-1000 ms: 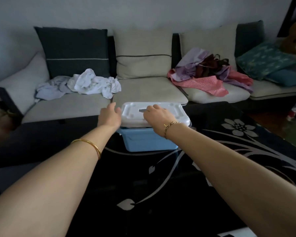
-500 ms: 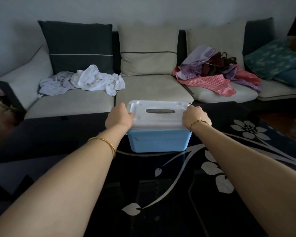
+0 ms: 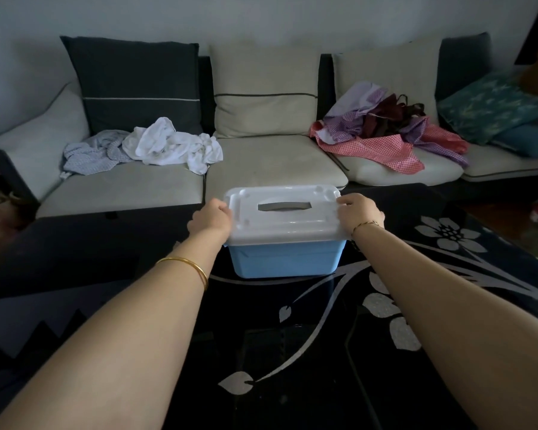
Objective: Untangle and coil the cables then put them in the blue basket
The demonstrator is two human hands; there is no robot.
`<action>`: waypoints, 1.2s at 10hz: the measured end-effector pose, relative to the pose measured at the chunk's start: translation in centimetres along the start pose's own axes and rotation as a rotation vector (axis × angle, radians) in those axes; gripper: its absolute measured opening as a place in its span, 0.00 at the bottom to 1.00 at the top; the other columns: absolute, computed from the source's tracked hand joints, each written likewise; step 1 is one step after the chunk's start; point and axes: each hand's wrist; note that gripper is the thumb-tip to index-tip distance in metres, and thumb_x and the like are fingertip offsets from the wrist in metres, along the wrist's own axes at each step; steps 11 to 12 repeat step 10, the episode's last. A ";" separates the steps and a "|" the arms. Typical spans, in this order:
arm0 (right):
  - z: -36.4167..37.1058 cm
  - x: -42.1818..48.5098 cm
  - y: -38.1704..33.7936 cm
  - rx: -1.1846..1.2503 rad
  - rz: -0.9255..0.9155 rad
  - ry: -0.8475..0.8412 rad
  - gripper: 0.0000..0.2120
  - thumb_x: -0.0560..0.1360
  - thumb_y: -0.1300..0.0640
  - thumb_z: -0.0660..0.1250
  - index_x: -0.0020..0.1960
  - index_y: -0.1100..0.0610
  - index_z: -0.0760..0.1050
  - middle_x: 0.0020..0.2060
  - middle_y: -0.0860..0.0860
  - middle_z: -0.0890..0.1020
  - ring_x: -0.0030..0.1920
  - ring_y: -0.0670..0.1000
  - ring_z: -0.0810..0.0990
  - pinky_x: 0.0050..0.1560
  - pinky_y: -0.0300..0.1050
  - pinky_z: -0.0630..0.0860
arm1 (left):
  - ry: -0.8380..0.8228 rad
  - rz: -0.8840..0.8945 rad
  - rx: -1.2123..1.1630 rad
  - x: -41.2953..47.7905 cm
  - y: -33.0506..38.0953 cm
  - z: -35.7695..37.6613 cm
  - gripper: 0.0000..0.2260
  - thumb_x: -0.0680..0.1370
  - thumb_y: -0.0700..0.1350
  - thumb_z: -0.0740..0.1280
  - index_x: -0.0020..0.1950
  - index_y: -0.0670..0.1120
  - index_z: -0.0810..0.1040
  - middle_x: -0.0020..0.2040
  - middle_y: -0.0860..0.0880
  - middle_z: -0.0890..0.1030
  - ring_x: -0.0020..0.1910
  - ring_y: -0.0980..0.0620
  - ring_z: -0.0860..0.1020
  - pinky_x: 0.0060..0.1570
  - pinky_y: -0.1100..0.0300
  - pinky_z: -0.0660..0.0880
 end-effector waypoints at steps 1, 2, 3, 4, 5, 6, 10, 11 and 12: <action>0.5 0.0 -0.2 0.137 0.092 -0.023 0.21 0.78 0.58 0.55 0.70 0.48 0.66 0.69 0.57 0.66 0.65 0.62 0.67 0.61 0.52 0.66 | 0.018 -0.121 -0.032 -0.5 0.6 0.4 0.15 0.81 0.52 0.56 0.66 0.53 0.70 0.67 0.41 0.66 0.65 0.39 0.64 0.64 0.46 0.66; 0.3 0.1 -0.1 0.310 0.177 -0.050 0.25 0.78 0.59 0.58 0.73 0.59 0.58 0.67 0.59 0.69 0.64 0.60 0.70 0.57 0.50 0.69 | -0.104 -0.328 -0.344 -0.4 0.7 -0.1 0.22 0.79 0.52 0.61 0.70 0.44 0.65 0.66 0.42 0.69 0.58 0.41 0.71 0.55 0.48 0.72; 0.1 0.2 0.1 0.393 0.163 0.028 0.26 0.75 0.63 0.62 0.72 0.61 0.59 0.65 0.55 0.73 0.63 0.56 0.72 0.51 0.45 0.69 | -0.163 -0.304 -0.461 0.0 0.4 -0.9 0.21 0.79 0.49 0.65 0.68 0.39 0.68 0.62 0.43 0.73 0.55 0.41 0.74 0.53 0.48 0.76; 0.2 -0.1 0.1 0.354 0.062 0.150 0.31 0.74 0.66 0.63 0.74 0.56 0.58 0.59 0.54 0.77 0.55 0.52 0.75 0.50 0.42 0.68 | -0.031 -0.064 -0.070 0.0 0.9 -0.8 0.16 0.79 0.45 0.64 0.62 0.36 0.71 0.60 0.40 0.76 0.58 0.38 0.76 0.49 0.52 0.73; 0.7 -0.2 0.2 0.323 0.007 0.203 0.29 0.75 0.68 0.60 0.74 0.54 0.60 0.54 0.52 0.78 0.48 0.49 0.73 0.47 0.42 0.69 | 0.034 0.072 0.188 -0.2 1.1 -0.4 0.13 0.81 0.44 0.60 0.56 0.36 0.75 0.57 0.39 0.78 0.55 0.38 0.77 0.43 0.53 0.70; 1.1 -0.3 0.2 0.231 -0.064 0.241 0.27 0.75 0.70 0.57 0.72 0.53 0.63 0.56 0.53 0.78 0.53 0.53 0.76 0.50 0.45 0.72 | 0.061 0.128 0.285 -0.2 0.8 -0.1 0.10 0.81 0.43 0.59 0.51 0.37 0.76 0.54 0.39 0.79 0.51 0.40 0.77 0.40 0.53 0.69; 1.0 0.1 0.7 0.154 -0.140 0.232 0.21 0.77 0.66 0.56 0.68 0.55 0.67 0.56 0.55 0.80 0.54 0.56 0.77 0.50 0.46 0.73 | 0.069 0.126 0.195 0.9 -0.3 0.1 0.14 0.81 0.46 0.52 0.52 0.41 0.74 0.55 0.41 0.78 0.53 0.39 0.75 0.44 0.52 0.71; 1.0 0.1 0.7 0.154 -0.140 0.232 0.21 0.77 0.66 0.56 0.68 0.55 0.67 0.56 0.55 0.80 0.54 0.56 0.77 0.50 0.46 0.73 | 0.069 0.126 0.195 0.9 -0.3 0.1 0.14 0.81 0.46 0.52 0.52 0.41 0.74 0.55 0.41 0.78 0.53 0.39 0.75 0.44 0.52 0.71; 1.0 0.1 0.7 0.154 -0.140 0.232 0.21 0.77 0.66 0.56 0.68 0.55 0.67 0.56 0.55 0.80 0.54 0.56 0.77 0.50 0.46 0.73 | 0.069 0.126 0.195 0.9 -0.3 0.1 0.14 0.81 0.46 0.52 0.52 0.41 0.74 0.55 0.41 0.78 0.53 0.39 0.75 0.44 0.52 0.71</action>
Point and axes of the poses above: each hand's wrist, its own x-axis towards the middle knuckle, its own z-axis out of the palm, y = z × x
